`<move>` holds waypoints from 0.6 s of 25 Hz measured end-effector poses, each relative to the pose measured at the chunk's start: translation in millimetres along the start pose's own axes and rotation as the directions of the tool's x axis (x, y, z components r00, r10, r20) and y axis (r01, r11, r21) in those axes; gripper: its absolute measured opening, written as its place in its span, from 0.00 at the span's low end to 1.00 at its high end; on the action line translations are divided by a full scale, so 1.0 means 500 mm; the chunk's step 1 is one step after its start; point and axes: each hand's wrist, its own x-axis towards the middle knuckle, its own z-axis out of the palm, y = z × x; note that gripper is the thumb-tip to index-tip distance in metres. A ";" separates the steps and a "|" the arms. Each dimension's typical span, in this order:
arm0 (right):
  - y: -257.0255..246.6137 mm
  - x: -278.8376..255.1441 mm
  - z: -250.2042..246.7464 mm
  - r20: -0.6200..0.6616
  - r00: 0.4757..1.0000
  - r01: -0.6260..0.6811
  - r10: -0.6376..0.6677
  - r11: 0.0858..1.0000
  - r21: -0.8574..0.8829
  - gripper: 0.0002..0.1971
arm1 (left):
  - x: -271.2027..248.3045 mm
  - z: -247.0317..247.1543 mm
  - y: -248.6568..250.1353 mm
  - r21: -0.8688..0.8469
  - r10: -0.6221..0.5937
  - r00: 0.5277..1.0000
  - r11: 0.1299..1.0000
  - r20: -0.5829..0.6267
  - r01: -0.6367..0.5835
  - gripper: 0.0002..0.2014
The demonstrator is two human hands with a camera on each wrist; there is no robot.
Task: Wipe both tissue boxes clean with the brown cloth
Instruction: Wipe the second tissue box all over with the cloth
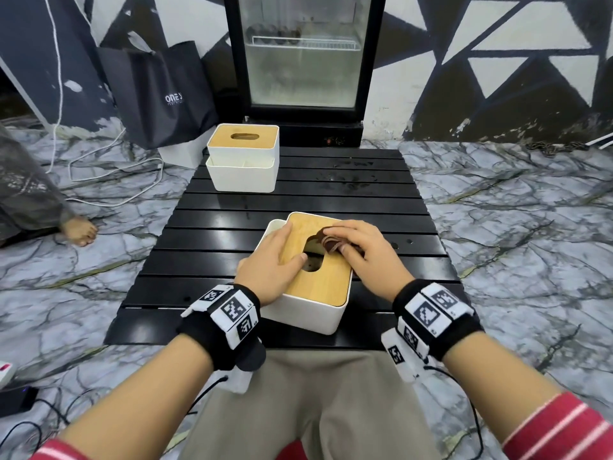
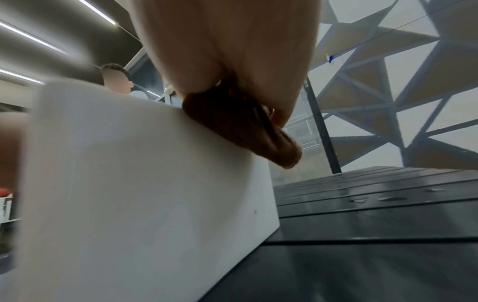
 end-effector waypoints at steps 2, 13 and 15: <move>0.007 0.018 0.000 -0.012 1.000 -0.016 0.016 1.000 0.006 0.18 | -0.002 -0.001 0.002 0.006 -0.003 1.000 1.000 -0.001 0.003 0.31; -0.069 -0.122 0.031 0.027 0.994 0.108 -0.109 0.993 0.057 0.18 | -0.008 0.001 0.007 0.035 0.011 1.000 0.999 0.003 -0.011 0.31; -0.055 -0.102 0.023 0.028 0.994 0.107 -0.109 0.993 0.056 0.18 | -0.009 -0.002 0.008 0.045 0.015 1.000 0.999 0.013 -0.016 0.31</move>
